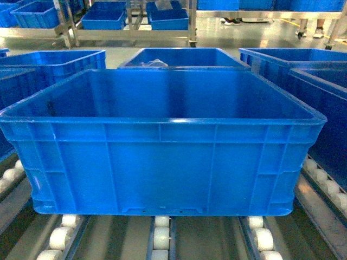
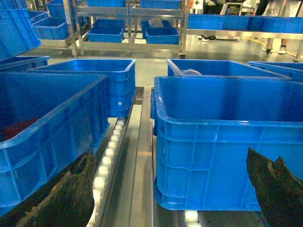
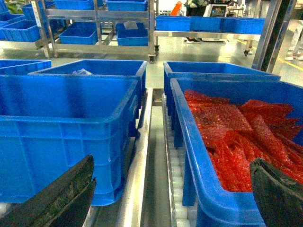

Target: Place box next to blue box on left shelf

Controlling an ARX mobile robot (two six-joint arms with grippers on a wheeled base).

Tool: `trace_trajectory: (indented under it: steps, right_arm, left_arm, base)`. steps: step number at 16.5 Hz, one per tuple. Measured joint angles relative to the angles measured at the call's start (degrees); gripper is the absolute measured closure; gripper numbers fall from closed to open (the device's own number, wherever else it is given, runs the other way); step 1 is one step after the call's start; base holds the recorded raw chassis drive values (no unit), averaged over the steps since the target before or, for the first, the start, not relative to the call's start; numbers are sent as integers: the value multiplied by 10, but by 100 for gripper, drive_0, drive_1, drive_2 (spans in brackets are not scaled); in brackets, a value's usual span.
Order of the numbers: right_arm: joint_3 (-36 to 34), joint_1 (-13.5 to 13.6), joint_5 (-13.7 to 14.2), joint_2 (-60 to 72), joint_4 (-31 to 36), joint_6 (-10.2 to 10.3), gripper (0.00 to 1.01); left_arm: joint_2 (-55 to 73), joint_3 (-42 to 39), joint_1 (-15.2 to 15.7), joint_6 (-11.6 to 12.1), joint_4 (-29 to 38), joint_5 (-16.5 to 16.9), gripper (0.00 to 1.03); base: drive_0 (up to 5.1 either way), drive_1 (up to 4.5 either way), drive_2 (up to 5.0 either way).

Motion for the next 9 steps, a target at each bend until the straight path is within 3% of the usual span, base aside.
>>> trace_trajectory:
  steps: [9]
  right_arm:
    - [0,0,0,0,0,0,3]
  left_arm:
    - [0,0,0,0,0,0,5]
  base:
    - [0,0,0]
